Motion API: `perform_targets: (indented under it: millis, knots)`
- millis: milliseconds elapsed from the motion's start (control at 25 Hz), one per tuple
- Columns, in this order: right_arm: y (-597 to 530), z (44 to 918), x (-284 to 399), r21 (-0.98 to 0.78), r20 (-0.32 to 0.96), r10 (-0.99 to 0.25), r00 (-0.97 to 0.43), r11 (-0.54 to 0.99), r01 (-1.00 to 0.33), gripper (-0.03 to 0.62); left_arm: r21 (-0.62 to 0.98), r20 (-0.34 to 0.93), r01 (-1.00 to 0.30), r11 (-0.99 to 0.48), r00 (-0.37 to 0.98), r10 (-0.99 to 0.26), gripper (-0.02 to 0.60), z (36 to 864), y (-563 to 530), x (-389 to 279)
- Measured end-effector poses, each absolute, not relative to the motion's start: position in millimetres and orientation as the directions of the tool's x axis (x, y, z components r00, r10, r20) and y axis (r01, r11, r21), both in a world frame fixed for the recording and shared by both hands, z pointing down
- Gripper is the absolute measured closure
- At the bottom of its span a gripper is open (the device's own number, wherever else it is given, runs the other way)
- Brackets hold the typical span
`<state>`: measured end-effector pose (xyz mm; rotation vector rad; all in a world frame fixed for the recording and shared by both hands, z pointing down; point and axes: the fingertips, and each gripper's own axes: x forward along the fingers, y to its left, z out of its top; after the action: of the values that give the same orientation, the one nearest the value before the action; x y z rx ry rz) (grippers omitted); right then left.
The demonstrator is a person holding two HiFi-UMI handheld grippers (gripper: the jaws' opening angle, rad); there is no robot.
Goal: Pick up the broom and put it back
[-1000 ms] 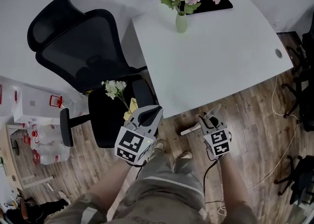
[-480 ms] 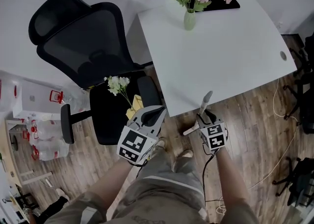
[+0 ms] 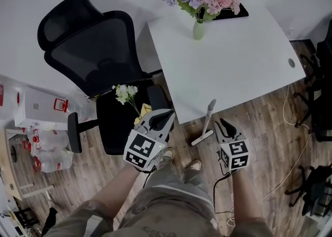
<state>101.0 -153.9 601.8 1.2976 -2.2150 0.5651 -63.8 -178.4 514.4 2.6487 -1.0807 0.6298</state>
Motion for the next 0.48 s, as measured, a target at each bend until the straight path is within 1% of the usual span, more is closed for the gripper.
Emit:
perform_targets:
  millis: [200, 480]
  knots:
    - [-154, 508, 109, -0.101, 0.489, -0.759, -0.43, 0.44, -0.892, 0.526, 0.014, 0.418, -0.688, -0.726, 0.664, -0.62, 0.566, 468, -182, -57]
    - [-131, 392, 121, -0.056, 0.319, -0.853, -0.413, 0.418, -0.907, 0.543, -0.029, 0.355, -0.656, -0.754, 0.699, -0.621, 0.566, 404, -177, -51]
